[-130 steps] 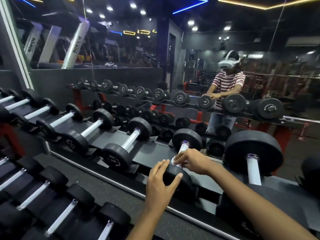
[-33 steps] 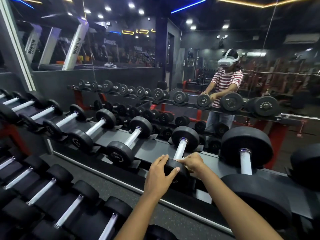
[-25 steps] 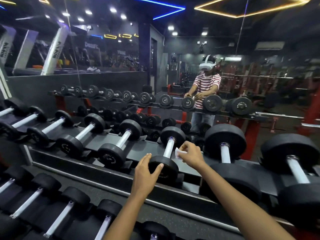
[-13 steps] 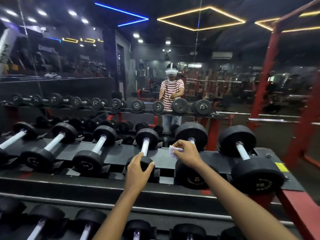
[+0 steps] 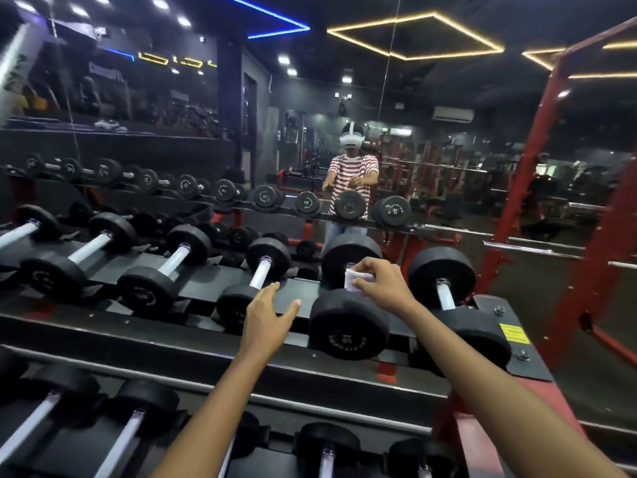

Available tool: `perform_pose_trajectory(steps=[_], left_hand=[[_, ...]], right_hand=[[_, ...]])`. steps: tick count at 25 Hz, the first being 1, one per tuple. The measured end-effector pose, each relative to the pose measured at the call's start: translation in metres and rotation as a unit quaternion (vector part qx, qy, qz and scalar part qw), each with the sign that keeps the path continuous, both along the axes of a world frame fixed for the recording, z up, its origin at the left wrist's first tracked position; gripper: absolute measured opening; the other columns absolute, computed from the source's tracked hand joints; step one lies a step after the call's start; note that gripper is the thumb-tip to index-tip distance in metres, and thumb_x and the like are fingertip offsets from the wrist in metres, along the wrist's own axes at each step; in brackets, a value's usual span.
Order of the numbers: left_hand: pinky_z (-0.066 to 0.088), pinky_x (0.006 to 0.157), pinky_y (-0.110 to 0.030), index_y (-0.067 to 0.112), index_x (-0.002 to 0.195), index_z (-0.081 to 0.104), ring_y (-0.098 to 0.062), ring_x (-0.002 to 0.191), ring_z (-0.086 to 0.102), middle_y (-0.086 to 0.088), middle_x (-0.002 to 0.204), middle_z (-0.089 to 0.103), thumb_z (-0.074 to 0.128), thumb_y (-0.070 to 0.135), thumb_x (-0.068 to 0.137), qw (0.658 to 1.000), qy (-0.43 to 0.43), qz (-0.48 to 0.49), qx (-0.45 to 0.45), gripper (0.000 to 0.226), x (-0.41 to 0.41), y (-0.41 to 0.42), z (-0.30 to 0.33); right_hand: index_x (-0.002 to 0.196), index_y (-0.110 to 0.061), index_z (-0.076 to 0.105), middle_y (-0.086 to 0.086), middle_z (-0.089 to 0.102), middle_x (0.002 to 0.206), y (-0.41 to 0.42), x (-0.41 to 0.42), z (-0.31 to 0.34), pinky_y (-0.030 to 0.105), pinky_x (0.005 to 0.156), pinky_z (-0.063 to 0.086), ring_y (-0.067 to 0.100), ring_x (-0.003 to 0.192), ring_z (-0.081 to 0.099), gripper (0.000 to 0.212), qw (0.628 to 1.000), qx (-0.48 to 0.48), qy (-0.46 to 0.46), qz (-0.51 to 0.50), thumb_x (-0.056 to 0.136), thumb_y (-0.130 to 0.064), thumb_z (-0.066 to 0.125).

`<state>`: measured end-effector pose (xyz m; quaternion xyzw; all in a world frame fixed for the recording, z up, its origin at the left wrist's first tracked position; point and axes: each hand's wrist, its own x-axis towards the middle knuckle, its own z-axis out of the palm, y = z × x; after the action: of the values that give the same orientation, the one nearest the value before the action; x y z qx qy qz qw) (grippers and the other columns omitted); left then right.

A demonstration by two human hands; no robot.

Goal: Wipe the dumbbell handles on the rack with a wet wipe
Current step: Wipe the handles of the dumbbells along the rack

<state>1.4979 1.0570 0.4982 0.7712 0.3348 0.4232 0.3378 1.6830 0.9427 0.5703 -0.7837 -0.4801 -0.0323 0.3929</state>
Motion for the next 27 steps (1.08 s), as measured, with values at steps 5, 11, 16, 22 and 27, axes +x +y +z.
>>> perform_pose_trajectory(steps=[5, 11, 16, 22, 27], left_hand=[[0.035, 0.108, -0.031, 0.006, 0.137, 0.046, -0.021, 0.131, 0.042, -0.01, 0.14, 0.048, 0.066, 0.037, 0.085, 1.0, -0.006, 0.015, -0.022, 0.063, 0.027, -0.034, -0.011], [0.033, 0.109, -0.03, 0.007, 0.138, 0.044, -0.018, 0.133, 0.04, -0.008, 0.142, 0.046, 0.064, 0.04, 0.086, 0.999, -0.006, 0.037, -0.027, 0.065, 0.06, -0.06, -0.014], [0.028, 0.106, -0.023, 0.006, 0.138, 0.044, -0.018, 0.133, 0.039, -0.009, 0.142, 0.045, 0.063, 0.041, 0.087, 0.997, -0.013, 0.066, -0.024, 0.065, 0.096, -0.066, -0.008], [0.026, 0.111, -0.028, 0.01, 0.146, 0.031, -0.016, 0.139, 0.029, -0.004, 0.15, 0.034, 0.058, 0.053, 0.086, 0.994, 0.011, 0.108, -0.024, 0.078, 0.134, -0.065, -0.018], [0.022, 0.116, -0.033, 0.013, 0.145, 0.032, -0.018, 0.14, 0.026, -0.002, 0.15, 0.034, 0.045, 0.064, 0.085, 0.986, 0.014, 0.166, 0.012, 0.081, 0.15, -0.066, -0.034]], right_hand=[[0.094, -0.01, 0.066, 0.002, 0.069, 0.095, -0.019, 0.037, -0.003, 0.022, 0.075, 0.038, 0.017, 0.093, 0.06, 0.024, 1.0, -0.016, -0.026, 0.007, 0.074, 0.0, 0.056], [0.087, -0.016, 0.067, -0.004, 0.068, 0.083, -0.025, 0.07, -0.013, 0.023, 0.072, 0.049, 0.014, 0.082, 0.062, 0.031, 0.999, 0.014, -0.015, 0.039, 0.075, 0.005, 0.049], [0.091, -0.018, 0.075, -0.006, 0.068, 0.076, -0.01, 0.098, -0.016, 0.019, 0.065, 0.045, 0.009, 0.073, 0.06, 0.034, 0.997, 0.0, -0.039, 0.065, 0.076, 0.004, 0.053], [0.097, -0.013, 0.076, 0.001, 0.075, 0.095, 0.03, 0.124, -0.024, 0.023, 0.081, 0.051, 0.012, 0.09, 0.066, 0.023, 0.989, 0.037, -0.08, 0.118, 0.081, 0.0, 0.064], [0.091, -0.009, 0.077, 0.003, 0.073, 0.094, 0.056, 0.136, -0.044, 0.003, 0.067, 0.04, 0.009, 0.086, 0.064, 0.027, 0.945, -0.146, -0.104, 0.272, 0.076, 0.007, 0.061]])
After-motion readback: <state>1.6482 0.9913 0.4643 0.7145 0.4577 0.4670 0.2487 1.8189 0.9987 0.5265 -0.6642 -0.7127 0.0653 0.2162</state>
